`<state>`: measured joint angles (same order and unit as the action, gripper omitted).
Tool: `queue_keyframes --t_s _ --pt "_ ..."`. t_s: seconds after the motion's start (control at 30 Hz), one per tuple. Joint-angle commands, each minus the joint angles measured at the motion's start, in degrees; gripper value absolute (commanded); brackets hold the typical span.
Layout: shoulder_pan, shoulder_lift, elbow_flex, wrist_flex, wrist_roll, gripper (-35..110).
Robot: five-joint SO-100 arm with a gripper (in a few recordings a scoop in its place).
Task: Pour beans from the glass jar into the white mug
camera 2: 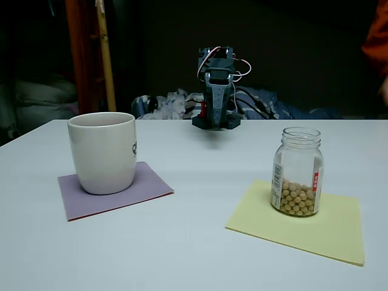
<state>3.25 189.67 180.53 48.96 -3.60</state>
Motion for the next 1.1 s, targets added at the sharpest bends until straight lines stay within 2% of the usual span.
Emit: queue_keyframes --t_s 0.0,0.67,0.73,1.07 --pt "0.44 2.20 0.53 0.62 -0.62 0" --pt "0.18 2.20 0.53 0.62 -0.70 0" --pt "-1.85 2.20 0.53 0.70 -3.16 0" --pt "-0.26 2.20 0.53 0.70 -0.97 2"
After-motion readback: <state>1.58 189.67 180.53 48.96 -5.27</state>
